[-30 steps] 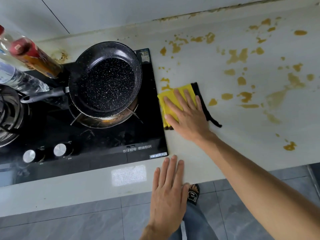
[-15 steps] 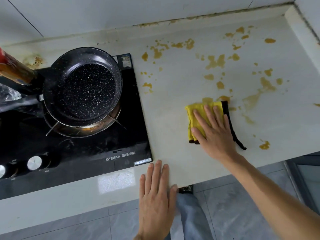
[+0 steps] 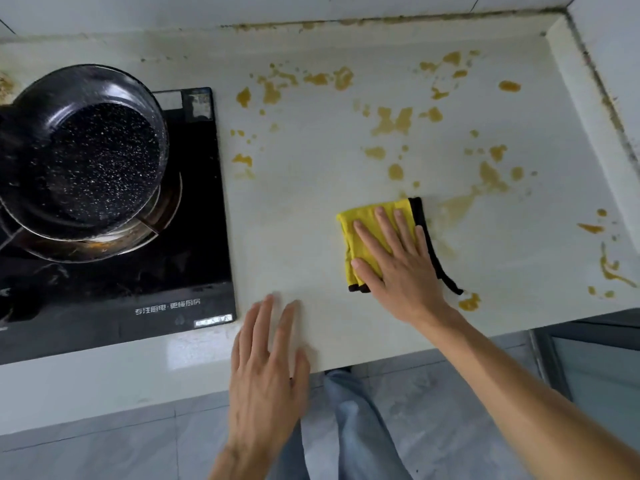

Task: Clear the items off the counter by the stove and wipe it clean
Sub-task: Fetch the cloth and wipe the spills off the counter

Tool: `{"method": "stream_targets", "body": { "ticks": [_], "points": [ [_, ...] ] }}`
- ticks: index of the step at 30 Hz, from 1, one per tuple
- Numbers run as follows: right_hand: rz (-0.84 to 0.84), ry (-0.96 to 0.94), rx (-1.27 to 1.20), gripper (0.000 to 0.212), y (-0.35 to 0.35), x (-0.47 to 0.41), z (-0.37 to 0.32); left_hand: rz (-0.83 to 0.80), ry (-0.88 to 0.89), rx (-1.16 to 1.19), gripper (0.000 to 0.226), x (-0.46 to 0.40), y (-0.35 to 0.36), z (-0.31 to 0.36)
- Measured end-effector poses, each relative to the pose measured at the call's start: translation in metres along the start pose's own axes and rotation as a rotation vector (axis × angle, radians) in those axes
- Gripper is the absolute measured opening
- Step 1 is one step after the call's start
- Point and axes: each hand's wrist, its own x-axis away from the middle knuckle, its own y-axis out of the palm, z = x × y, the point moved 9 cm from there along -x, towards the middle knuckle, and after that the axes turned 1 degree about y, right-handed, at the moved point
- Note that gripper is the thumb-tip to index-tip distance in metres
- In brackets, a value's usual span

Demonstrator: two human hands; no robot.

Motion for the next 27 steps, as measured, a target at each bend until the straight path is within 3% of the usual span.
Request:
{"method": "stream_targets", "body": {
  "ticks": [3, 7, 11, 14, 19, 23, 27],
  "points": [
    [-0.017, 0.081, -0.026, 0.07, -0.013, -0.032, 0.024, -0.022, 0.018, -0.043, 0.064, -0.038, 0.001, 0.017],
    [0.013, 0.155, -0.041, 0.067, -0.018, -0.073, 0.003, -0.077, -0.027, -0.135, 0.061, -0.069, 0.004, 0.019],
    [0.091, -0.006, -0.055, 0.066, -0.01, -0.033, -0.023, -0.074, -0.057, -0.192, 0.062, -0.07, 0.009, 0.022],
    [0.072, -0.086, -0.063, 0.066, 0.003, 0.025, -0.003, -0.047, -0.065, -0.176, 0.064, -0.069, 0.01, 0.023],
    [0.012, 0.053, -0.032, 0.067, 0.0, 0.027, 0.06, -0.006, -0.053, -0.186, 0.063, -0.07, 0.011, 0.022],
    [0.035, 0.257, -0.086, 0.067, -0.011, -0.018, 0.054, 0.036, -0.031, -0.213, 0.061, -0.071, 0.012, 0.021],
    [0.101, 0.124, -0.082, 0.065, 0.001, 0.021, 0.005, 0.055, -0.03, -0.216, 0.061, -0.07, 0.012, 0.02]
  ]
}}
